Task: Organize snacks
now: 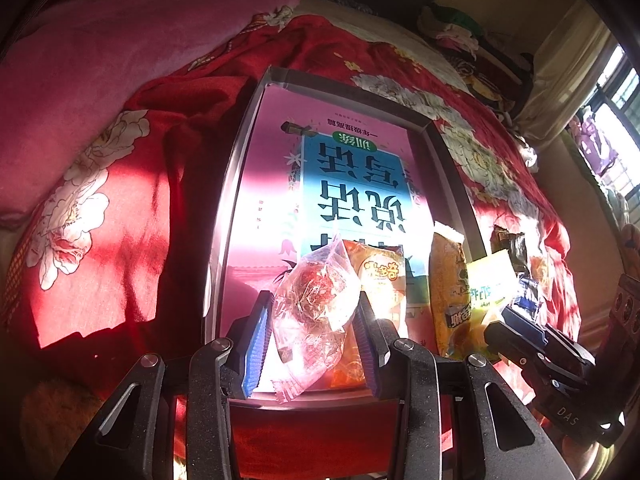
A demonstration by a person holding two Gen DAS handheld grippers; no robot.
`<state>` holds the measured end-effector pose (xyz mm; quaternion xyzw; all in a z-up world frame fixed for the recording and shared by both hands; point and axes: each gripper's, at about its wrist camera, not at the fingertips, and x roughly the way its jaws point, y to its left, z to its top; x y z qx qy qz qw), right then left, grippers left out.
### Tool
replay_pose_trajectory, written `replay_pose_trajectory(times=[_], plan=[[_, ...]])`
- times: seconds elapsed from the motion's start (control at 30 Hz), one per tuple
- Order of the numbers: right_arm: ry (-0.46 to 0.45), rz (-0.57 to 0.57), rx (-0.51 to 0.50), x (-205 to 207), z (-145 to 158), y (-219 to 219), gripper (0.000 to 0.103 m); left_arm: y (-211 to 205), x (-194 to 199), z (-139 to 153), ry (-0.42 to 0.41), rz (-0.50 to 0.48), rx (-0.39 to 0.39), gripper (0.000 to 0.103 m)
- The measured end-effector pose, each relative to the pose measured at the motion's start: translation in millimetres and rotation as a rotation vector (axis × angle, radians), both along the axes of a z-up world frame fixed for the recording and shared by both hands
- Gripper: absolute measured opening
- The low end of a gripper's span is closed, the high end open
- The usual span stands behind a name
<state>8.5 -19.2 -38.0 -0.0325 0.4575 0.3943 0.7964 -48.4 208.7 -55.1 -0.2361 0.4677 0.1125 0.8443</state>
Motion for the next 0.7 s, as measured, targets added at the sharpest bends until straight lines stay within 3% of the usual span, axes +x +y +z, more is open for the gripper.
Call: replay_pose_trajectory(times=[0.53, 0.7], plan=[[-0.030, -0.006, 0.031, -4, 11, -10, 0.043, -5, 2, 3, -0.002, -0.012, 0.012, 0.042], [-0.036, -0.011, 0.032, -5, 13, -13, 0.044, -5, 2, 4, -0.003, -0.006, 0.010, 0.047]])
